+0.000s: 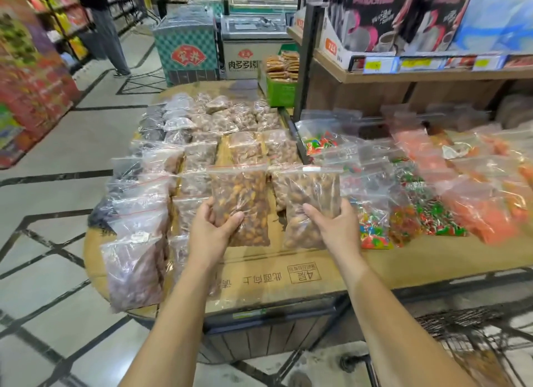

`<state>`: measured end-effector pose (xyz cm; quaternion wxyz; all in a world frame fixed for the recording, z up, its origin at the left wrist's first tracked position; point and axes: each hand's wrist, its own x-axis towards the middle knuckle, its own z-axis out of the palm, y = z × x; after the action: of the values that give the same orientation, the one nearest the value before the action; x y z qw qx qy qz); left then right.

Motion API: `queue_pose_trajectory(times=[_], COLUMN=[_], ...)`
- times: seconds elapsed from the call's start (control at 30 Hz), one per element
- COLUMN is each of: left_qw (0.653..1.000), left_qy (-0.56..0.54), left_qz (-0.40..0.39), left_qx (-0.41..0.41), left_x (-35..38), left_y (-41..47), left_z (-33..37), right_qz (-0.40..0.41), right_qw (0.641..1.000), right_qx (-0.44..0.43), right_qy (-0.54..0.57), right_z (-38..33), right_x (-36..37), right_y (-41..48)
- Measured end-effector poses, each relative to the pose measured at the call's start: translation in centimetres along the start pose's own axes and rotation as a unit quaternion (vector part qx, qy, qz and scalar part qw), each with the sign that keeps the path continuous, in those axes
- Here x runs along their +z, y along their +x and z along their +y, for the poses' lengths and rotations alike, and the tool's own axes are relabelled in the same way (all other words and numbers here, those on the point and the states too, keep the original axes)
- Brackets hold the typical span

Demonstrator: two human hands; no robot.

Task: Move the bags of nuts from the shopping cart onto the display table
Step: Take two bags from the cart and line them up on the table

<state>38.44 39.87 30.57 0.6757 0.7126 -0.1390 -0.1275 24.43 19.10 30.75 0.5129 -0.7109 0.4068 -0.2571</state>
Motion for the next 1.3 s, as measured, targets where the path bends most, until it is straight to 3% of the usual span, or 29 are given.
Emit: queue_pose_trajectory(times=[0.63,1.3], left_qw=[0.988,0.973], left_qy=[0.034,0.053], left_qz=[0.080,0.050], left_qx=[-0.125,-0.220], left_x=[6.9,8.1], left_y=[6.3,8.6], left_z=[-7.2,-12.0], right_qz=[-0.105,-0.129], right_qw=[0.992,0.984], right_qx=[0.058,0.114], right_qy=[-0.045,-0.049], right_z=[5.7,10.0], right_x=[2.8,6.5], right_y=[12.2,15.9])
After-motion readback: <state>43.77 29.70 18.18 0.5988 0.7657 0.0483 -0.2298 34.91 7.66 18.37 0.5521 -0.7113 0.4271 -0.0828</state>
